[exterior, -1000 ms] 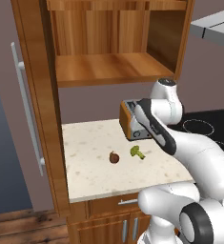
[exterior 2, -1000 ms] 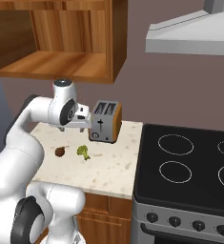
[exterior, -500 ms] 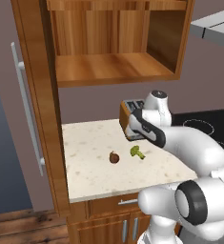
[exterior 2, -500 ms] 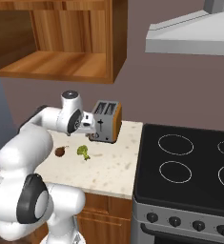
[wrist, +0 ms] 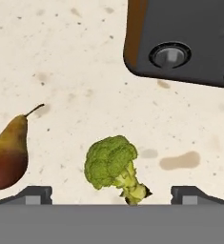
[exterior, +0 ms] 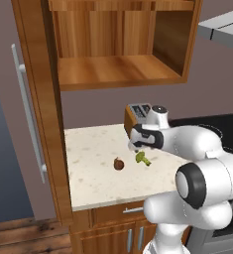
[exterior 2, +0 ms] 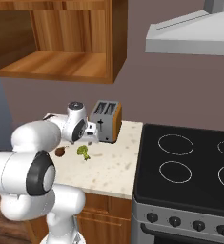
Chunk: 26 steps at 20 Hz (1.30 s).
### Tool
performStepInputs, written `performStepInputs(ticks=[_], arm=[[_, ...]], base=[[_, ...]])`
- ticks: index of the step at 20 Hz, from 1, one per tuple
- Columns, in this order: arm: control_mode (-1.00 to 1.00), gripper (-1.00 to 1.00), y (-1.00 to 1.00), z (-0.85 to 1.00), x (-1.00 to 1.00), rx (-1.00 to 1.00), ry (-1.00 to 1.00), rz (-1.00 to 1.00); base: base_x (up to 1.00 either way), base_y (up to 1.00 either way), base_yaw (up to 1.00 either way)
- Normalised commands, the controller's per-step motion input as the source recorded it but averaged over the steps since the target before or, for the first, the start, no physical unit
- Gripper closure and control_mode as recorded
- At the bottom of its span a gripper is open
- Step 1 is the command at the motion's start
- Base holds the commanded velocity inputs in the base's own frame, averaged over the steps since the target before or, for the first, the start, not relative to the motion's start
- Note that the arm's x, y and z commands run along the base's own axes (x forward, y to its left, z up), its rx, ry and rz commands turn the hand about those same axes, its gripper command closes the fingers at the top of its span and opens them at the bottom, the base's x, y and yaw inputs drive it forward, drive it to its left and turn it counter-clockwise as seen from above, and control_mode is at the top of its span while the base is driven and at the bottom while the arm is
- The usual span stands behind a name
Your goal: Pick the pear, broccoli from the counter and place them in the cabinet. Then close the cabinet.
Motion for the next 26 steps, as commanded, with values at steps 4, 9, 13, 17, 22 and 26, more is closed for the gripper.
performStepInputs(ticks=[4, 9, 13, 17, 22, 26], arm=[[-1.00, -1.00, 0.00, -0.52, 0.00, 0.00, 0.00, 0.00], [-1.00, -1.00, 0.00, -0.48, 0.01, 0.00, 0.00, 0.00], [-1.00, -1.00, 0.00, -0.37, 0.22, 0.00, 0.00, 0.00], [-1.00, -1.00, 0.00, -0.35, 0.34, 0.00, 0.00, 0.00], [-1.00, -1.00, 0.00, -0.30, 0.37, 0.00, -0.01, 0.00], [-1.00, 1.00, 0.00, -0.61, 0.04, 0.00, 0.07, 0.00]], base=[[0.00, 0.00, 0.00], [0.00, 0.00, 0.00], [0.00, 0.00, 0.00], [0.00, 0.00, 0.00], [0.00, 0.00, 0.00], [0.00, 0.00, 0.00]])
